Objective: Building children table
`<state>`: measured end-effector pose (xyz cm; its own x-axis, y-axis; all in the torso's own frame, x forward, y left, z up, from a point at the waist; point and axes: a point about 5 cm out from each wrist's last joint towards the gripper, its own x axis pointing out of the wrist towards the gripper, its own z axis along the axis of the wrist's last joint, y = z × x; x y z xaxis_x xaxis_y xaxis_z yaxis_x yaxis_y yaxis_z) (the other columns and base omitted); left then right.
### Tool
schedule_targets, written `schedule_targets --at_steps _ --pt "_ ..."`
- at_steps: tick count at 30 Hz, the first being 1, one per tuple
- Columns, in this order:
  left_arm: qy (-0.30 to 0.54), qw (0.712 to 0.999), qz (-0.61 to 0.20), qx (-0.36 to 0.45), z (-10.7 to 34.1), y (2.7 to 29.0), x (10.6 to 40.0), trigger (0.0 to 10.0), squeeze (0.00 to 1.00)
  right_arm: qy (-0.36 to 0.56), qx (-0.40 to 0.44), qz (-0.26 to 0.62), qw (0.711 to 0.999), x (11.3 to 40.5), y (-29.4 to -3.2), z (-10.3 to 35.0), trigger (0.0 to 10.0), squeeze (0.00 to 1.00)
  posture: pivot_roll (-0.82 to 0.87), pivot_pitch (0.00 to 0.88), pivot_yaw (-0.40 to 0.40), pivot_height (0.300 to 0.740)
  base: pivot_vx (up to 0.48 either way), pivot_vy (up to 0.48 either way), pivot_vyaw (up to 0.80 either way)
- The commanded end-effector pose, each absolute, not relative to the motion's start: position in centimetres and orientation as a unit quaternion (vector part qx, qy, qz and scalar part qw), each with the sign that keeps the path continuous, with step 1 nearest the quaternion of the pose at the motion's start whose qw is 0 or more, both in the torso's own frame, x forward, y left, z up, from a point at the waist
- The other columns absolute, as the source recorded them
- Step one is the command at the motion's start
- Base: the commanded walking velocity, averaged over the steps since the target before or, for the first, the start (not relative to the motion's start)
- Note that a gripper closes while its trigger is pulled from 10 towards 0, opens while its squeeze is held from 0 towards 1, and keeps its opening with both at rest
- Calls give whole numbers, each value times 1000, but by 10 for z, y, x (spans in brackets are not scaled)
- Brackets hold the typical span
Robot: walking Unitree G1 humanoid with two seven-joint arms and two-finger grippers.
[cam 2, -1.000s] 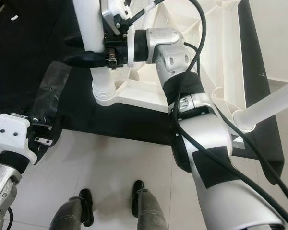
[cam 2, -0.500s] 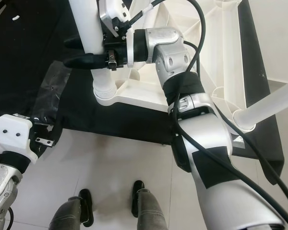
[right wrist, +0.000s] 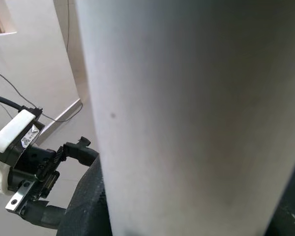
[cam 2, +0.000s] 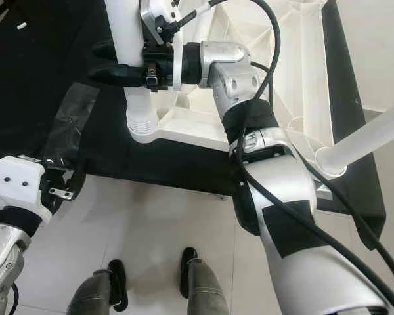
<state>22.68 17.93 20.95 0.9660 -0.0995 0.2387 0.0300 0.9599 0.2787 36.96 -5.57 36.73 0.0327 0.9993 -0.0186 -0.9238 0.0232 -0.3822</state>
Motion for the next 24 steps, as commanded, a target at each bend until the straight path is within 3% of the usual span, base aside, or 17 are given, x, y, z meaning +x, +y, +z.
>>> schedule_targets --at_steps 1,10,12,14,15,16,17,19,24 --pt "-112 982 -36 145 203 180 227 10000 0 -49 -145 665 731 380 -57 334 10000 0 8 393 -77 740 0 0 0" --pt "-113 982 -35 145 203 180 227 10000 0 -45 -144 653 742 382 -58 333 10000 0 7 393 -77 740 0 0 0" --pt "-113 982 -35 144 202 180 228 10000 0 -43 -145 636 757 384 -59 332 10000 0 0 390 -83 740 0 0 0" --pt "-113 982 -35 144 202 180 228 10000 0 -45 -153 601 783 387 -62 329 10000 0 -4 387 -89 740 0 0 0" --pt "-114 983 -33 143 202 180 227 10000 0 -32 -146 528 836 393 -67 319 10000 0 -15 379 -104 740 0 0 0" --pt "-114 983 -33 143 202 180 227 10000 0 -32 -146 528 836 393 -67 319 10000 0 -15 379 -104 740 0 0 0" --pt "-119 983 -27 134 204 182 226 10000 0 -32 -115 367 922 401 -79 305 10000 0 -23 374 -125 740 0 0 0" --pt "-120 984 -26 131 205 182 226 10000 0 -32 -107 326 939 402 -83 302 10000 0 -23 374 -125 740 0 0 0" --pt "-146 980 15 135 222 204 229 10000 0 -18 -62 240 969 360 -84 260 10000 0 -16 362 -104 740 0 0 0"
